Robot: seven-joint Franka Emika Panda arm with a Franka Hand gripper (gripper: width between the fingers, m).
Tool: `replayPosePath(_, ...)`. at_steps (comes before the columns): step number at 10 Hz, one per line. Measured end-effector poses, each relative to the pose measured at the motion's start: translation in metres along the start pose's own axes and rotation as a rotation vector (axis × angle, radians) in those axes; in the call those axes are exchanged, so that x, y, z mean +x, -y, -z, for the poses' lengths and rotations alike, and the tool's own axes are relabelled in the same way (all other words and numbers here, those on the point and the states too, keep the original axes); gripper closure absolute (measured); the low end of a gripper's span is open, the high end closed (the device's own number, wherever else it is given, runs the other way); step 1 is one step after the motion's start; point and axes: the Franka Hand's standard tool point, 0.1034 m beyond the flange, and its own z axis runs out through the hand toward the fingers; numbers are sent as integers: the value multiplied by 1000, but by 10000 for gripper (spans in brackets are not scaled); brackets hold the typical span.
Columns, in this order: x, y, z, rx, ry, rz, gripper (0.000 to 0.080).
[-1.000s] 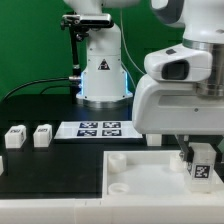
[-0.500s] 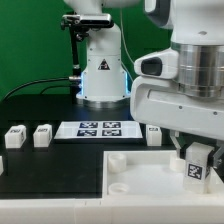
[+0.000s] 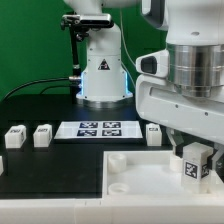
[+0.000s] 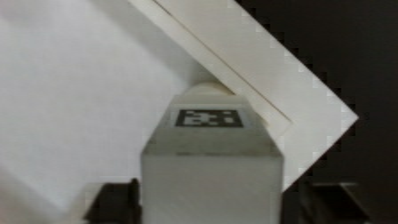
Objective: Assemble one leg
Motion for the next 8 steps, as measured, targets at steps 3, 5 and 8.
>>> replayPosePath(3,-3,1,-4,-27,10,247,160)
replayPosePath(5,-5,4,-3,-24,14,504,152)
replayPosePath(8,-6,6,-1,-15,14,873,150)
